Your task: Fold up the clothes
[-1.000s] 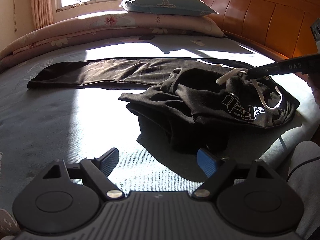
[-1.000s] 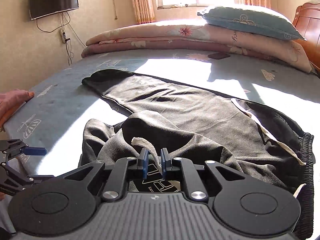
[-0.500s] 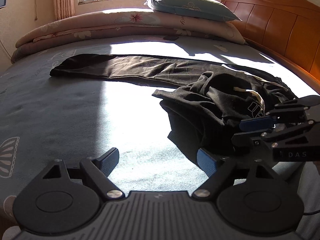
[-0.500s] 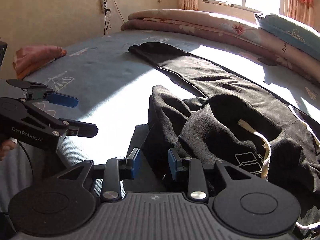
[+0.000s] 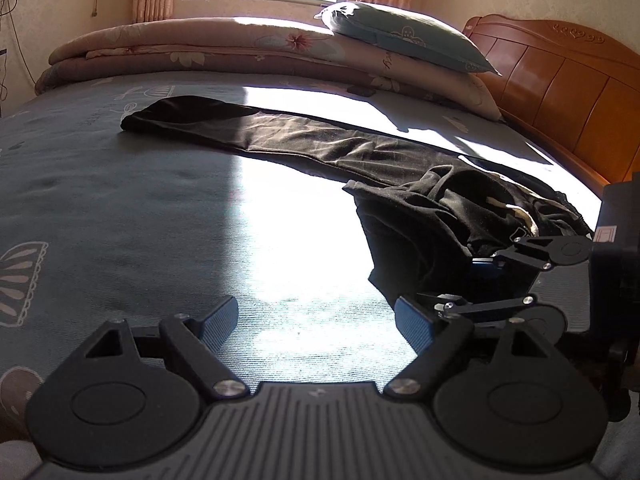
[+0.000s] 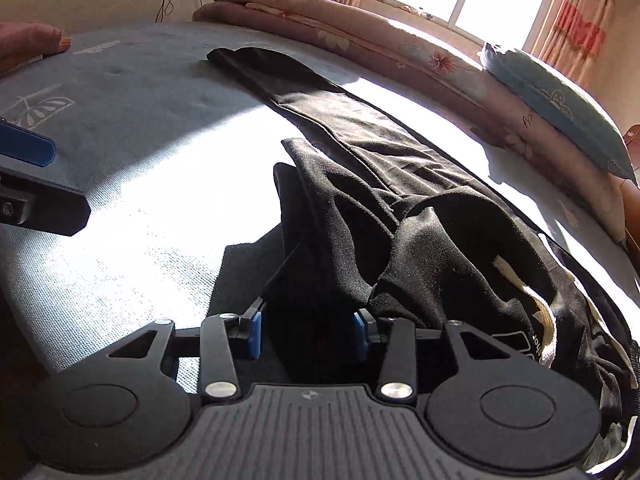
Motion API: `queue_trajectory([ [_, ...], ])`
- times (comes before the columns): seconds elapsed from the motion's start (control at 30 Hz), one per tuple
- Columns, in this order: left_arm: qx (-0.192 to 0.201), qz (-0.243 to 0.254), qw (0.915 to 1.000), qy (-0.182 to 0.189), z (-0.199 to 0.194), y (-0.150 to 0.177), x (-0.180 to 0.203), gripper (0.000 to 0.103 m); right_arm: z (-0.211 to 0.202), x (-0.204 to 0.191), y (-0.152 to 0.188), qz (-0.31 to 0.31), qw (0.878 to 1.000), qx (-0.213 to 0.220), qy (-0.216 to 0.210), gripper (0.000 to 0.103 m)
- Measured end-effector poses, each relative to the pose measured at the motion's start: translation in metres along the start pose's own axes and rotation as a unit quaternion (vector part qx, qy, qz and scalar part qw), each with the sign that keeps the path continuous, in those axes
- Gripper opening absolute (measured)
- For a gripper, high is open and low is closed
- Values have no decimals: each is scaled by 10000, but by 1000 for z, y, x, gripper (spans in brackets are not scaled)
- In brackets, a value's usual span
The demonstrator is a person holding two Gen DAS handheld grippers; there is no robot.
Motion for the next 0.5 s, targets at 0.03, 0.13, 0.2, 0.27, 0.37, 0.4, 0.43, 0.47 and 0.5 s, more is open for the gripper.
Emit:
queue_trajectory([
  [0.03, 32, -12, 10000, -4, -1, 1, -1, 89, -2, 3, -4, 131, 9999, 16, -82, 11],
  [0.13, 101, -78, 9999, 32, -4, 3, -5, 92, -8, 12, -15, 522, 9981, 63, -330, 6],
  [0.2, 122, -104, 9999, 66, -5, 3, -6, 92, -12, 18, -23, 783, 9957, 94, -494, 6],
  [0.27, 140, -124, 9998, 79, -5, 3, -7, 92, -18, 26, -34, 1190, 9886, 112, -913, 6],
  [0.37, 160, -171, 9997, 104, -6, 4, -8, 92, -33, 41, -59, 1899, 9666, 274, -1696, 6],
  [0.4, 169, -180, 9996, 111, -6, 3, -9, 92, -36, 46, -66, 2081, 9587, 321, -1912, 6],
  [0.43, 182, -185, 9996, 116, -6, 3, -9, 92, -40, 50, -73, 2261, 9499, 367, -2126, 6],
  [0.47, 198, -186, 9996, 120, -7, 3, -9, 92, -43, 54, -80, 2438, 9403, 414, -2339, 6],
  [0.5, 211, -186, 9995, 123, -7, 3, -9, 92, -47, 59, -87, 2614, 9298, 460, -2549, 6],
])
Point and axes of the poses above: each gripper's, at about its wrist camera, not at the fingertips, and z roughly the way its jaws point, x to its right, y to its underside, the point moved 3 cm from there along z, roughly the way its jaws point, and after that the axes turned 9 degrees about z, right-handed, at the moved point
